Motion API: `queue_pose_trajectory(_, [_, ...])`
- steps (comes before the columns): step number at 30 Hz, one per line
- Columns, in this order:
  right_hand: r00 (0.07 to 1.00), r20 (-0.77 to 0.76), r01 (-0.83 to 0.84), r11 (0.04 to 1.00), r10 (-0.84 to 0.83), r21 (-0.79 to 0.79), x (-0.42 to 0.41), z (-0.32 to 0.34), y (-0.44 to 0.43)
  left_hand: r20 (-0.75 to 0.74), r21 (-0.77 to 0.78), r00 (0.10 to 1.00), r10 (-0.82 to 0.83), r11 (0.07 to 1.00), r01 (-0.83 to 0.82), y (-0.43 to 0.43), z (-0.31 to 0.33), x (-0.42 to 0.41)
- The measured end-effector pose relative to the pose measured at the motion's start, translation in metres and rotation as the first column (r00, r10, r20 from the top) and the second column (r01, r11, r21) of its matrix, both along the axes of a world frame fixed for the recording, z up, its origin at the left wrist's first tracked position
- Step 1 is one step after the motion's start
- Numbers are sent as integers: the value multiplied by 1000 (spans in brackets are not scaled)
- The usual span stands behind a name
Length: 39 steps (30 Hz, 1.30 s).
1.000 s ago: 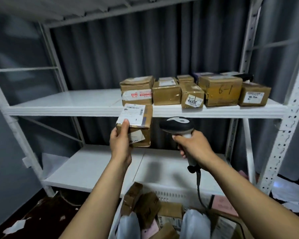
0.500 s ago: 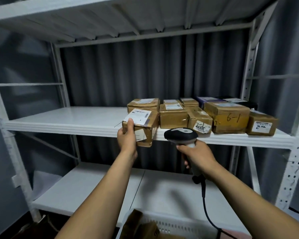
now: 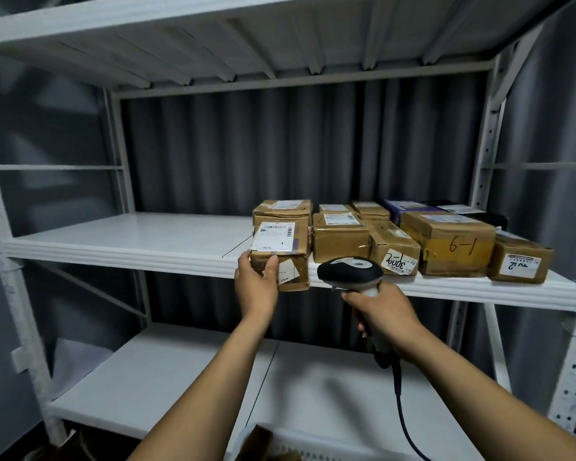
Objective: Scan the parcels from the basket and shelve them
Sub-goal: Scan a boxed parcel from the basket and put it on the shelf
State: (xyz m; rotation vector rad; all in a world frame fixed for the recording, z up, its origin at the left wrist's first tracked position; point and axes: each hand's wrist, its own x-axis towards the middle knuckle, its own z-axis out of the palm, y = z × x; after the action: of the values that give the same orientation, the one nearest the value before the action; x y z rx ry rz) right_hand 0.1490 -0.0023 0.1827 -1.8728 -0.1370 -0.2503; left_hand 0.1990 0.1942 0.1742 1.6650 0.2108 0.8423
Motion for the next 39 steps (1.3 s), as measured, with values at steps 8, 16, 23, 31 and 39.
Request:
queue_pose_trajectory(8, [999,37,34,999,-33,-12,19,6,-2,203,613,976,80,767,-190,10,22,20])
queue_pose_trajectory(16, [998,29,51,997,-50,-50,32,10,-10,54,793,997,-48,609,-14,24,37,53])
queue_pose_trajectory(23, [998,20,60,996,-59,-64,41,12,-10,-28,802,998,-63,594,60,26,47,68])
queue_pose_trajectory(31, [997,30,79,989,-76,-123,24,23,-18,-75,873,997,35,484,49,18,46,47])
queue_pose_trajectory(39, [997,28,76,958,-71,-278,-30,1,-45,-85,918,996,-35,386,92,-1,-3,-20])
